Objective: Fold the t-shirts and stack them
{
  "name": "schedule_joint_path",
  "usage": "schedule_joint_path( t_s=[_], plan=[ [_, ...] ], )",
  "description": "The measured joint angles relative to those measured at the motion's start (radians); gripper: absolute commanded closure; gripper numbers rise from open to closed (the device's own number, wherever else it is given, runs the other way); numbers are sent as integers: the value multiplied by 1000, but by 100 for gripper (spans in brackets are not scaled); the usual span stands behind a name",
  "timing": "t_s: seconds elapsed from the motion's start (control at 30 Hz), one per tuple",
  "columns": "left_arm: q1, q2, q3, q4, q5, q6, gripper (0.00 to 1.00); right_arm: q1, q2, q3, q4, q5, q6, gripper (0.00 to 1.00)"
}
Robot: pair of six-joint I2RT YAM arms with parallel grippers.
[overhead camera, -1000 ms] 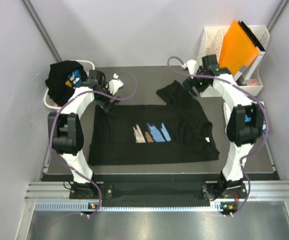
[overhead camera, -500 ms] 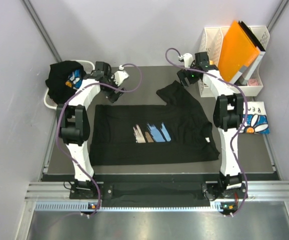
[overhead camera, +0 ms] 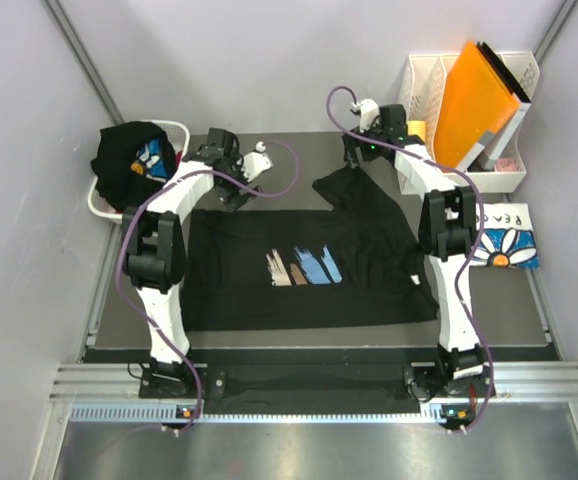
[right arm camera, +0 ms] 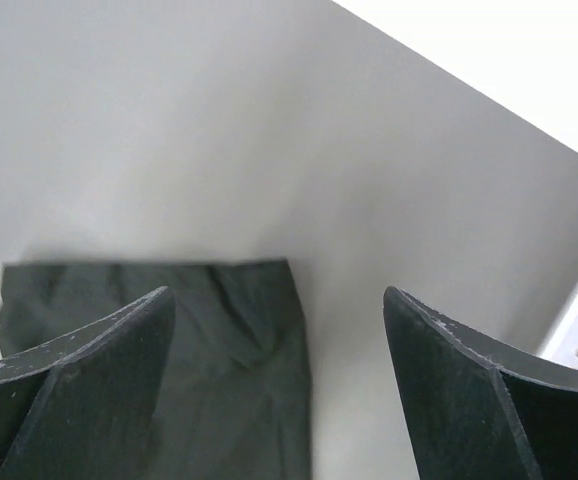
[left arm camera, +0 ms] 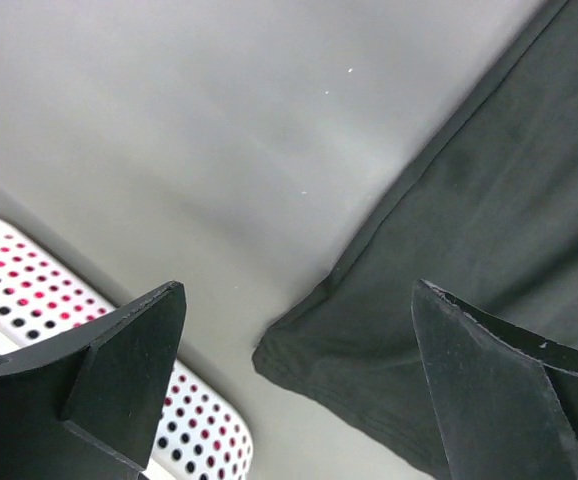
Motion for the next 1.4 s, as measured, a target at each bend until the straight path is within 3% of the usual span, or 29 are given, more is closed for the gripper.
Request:
schedule_joint_path(
  t_s=[0.2,0.5,0.7,1.07,1.23,1.4],
  plan=[
    [-19,0,0,-4,-54,45,1,23,50,50,1,18,18,16],
    [-47,0,-1,-4,-124,77,1,37,56,11,10,124,-89,16],
    [-51,0,-16,-5,-142,89,1,41,63,7,-23,151,-139,23],
    [-54,0,-18,-5,-152,110,1,53,72,31,-68,154,-175,26],
    [-58,0,-18,-5,-152,121,1,52,77,31,-74,194,-147,27],
    [-62,0,-18,-5,-153,128,1,32,77,79,-87,218,2,26]
  ],
)
